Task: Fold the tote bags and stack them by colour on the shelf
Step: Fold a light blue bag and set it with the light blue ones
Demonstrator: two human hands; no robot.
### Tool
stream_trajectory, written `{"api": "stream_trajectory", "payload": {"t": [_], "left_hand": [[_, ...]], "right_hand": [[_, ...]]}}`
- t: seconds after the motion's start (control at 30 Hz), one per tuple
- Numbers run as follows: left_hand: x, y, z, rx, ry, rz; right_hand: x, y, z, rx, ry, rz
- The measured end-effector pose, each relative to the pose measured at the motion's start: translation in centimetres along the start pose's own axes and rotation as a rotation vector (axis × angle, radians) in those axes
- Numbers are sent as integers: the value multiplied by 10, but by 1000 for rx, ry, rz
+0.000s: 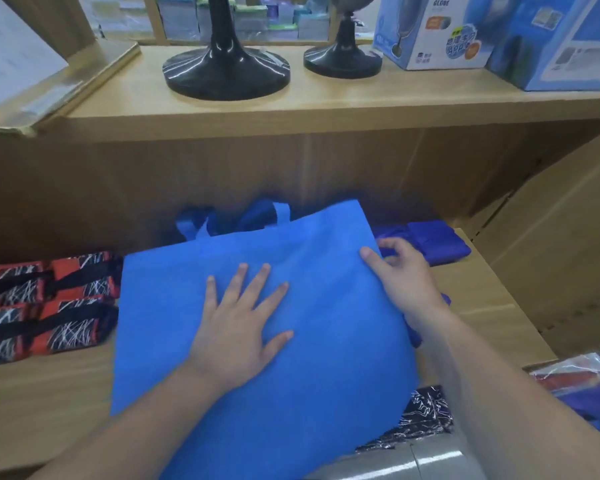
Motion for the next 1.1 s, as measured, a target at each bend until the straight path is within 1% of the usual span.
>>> {"api": "stream_trajectory", "payload": {"t": [0.1, 0.2, 0.27, 0.33, 0.4, 0.47, 0.5, 0.57, 0.63, 0.67, 0.73, 0.77, 0.83, 0.9, 0.97, 1.03, 1.1], "left_hand": [[-17, -12, 16, 69, 47, 14], [-21, -20, 22, 106, 64, -30], [-19, -22, 24, 113, 59, -78], [-18, -21, 26, 116, 46, -118], [-17, -19, 28, 123, 38, -136], [-19, -18, 29, 137, 52, -130], [-20, -18, 29, 144, 67, -123], [-21, -19, 29, 169, 105, -117], [-16, -21, 28, 226, 127, -128], [-11, -23, 25, 265, 119, -131], [1, -29, 9, 310, 74, -158], [9, -32, -5, 294, 43, -202], [21, -44, -46, 179, -66, -294], [23, -58, -96, 28, -184, -245], [12, -70, -137, -50, -167, -121], [0, -75, -153, -2, -111, -44], [3, -78, -152, 66, -154, -90]], "right_hand": [[-10, -21, -11, -20, -4, 160], [-11, -41, -25, -62, 89, 290], [-12, -50, -29, -98, 133, 327], [-12, -52, -28, -100, 155, 284], [-9, -47, -22, -37, 114, 186], [-4, -43, -19, 6, 59, 139], [-2, -41, -23, 13, 16, 155], [3, -46, -30, 46, -110, 265], [6, -57, -45, 88, -183, 389], [9, -61, -53, 114, -206, 417], [15, -67, -64, 165, -208, 416], [17, -68, -68, 154, -188, 391], [17, -69, -76, 118, -153, 325], [14, -71, -74, 133, -135, 264], [11, -71, -66, 192, -138, 228], [11, -72, -59, 214, -117, 222], [12, -74, -54, 85, 74, 317]]}}
Point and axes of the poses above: each hand's wrist, its own y-axis towards the middle knuckle, its own x-axis out of the back of the hand, z = x × y, the point moved 6 cm from there along y, towards the middle knuckle, and after that the axes turned 2 degrees about -y, right-handed, at the moved point
